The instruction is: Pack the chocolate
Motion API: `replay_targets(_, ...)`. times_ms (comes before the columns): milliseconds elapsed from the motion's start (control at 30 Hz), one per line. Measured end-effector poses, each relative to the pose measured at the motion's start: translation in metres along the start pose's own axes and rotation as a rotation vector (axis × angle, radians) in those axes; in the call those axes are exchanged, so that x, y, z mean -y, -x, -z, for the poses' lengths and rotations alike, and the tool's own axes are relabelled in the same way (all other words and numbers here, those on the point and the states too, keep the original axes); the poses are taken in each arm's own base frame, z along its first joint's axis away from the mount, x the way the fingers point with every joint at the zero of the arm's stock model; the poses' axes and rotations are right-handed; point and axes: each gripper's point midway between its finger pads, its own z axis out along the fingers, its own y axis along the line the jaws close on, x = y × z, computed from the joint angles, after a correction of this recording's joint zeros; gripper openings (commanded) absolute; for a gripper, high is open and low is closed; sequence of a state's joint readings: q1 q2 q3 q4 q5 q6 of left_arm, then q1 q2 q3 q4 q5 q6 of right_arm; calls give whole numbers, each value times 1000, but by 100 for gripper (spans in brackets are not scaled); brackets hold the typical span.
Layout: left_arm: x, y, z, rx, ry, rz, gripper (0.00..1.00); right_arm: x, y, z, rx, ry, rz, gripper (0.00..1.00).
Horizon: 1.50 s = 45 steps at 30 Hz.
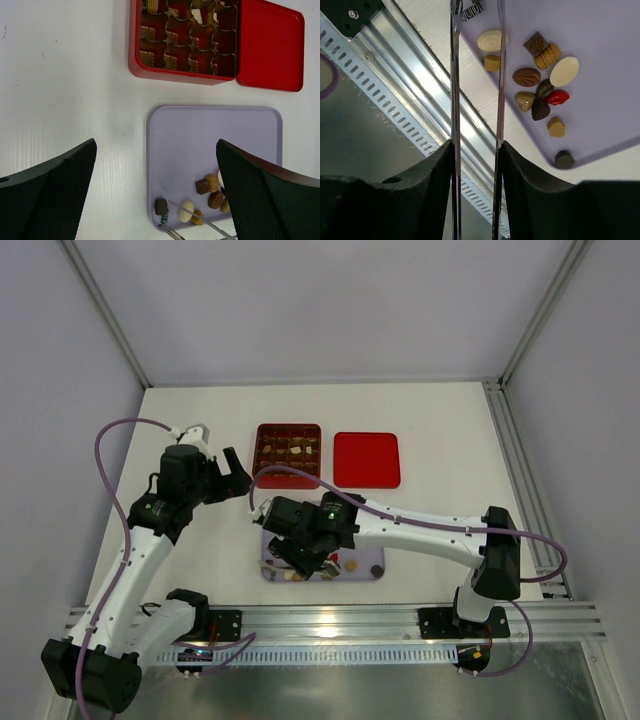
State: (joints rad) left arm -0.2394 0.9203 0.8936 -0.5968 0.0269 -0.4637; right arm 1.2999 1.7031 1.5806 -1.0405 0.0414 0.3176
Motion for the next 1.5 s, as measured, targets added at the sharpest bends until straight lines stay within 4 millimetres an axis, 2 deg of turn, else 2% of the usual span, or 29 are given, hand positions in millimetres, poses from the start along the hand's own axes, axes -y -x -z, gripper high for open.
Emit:
replay_targets(467,0,0,0,0,0,0,100,0,1,-15,-34,-12,18,44)
replay_targets(700,0,0,0,0,0,0,100,0,-1,-25,-58,-21,31,39)
replay_targets(900,0,0,0,0,0,0,100,1,0,-25,-56,-26,31,33)
replay_targets(1233,0,0,0,0,0,0,100,6,3,-25,-44,-52,29,32)
replay_targets(1500,0,0,0,0,0,0,100,22,11,-16,-11,-79,-4,32)
